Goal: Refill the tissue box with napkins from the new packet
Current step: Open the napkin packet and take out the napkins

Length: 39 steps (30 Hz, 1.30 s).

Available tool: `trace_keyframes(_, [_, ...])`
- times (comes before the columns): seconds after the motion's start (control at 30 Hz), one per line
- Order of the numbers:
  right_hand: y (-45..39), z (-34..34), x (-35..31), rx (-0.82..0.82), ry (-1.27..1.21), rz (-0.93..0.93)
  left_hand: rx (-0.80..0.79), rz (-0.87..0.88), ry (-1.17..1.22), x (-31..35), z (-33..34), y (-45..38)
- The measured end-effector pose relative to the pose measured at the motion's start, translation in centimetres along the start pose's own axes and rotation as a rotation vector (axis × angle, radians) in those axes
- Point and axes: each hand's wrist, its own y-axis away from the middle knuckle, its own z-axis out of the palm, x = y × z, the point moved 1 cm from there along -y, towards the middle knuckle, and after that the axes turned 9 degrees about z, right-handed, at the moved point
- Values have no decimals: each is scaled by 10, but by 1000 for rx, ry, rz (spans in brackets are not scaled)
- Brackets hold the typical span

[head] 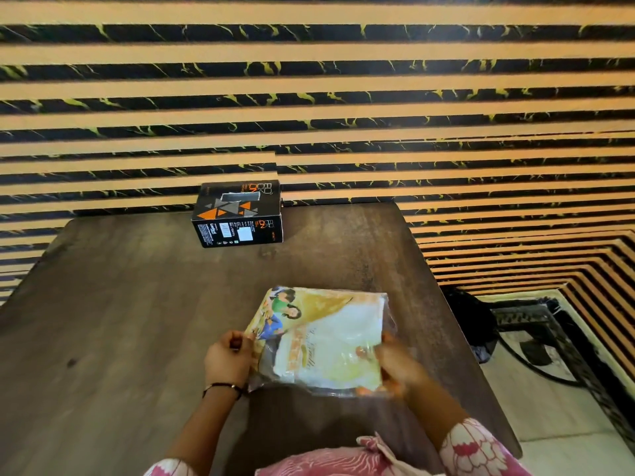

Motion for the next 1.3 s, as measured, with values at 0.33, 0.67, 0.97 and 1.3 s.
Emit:
trace_keyframes(0.33, [-1,-19,-19,93,185,156,-258,177,-130,11,25,23])
trace_keyframes(0.67, [14,3,-7,-98,43,-5,-33,573,-319,34,17,31])
trace_keyframes(0.97, [28,-16,-20,177,402,-129,-550,561,-655,4,48,33])
trace_keyframes(1.3, [54,-70,-45,136,-115,-228,-441,384,-852,18,38,27])
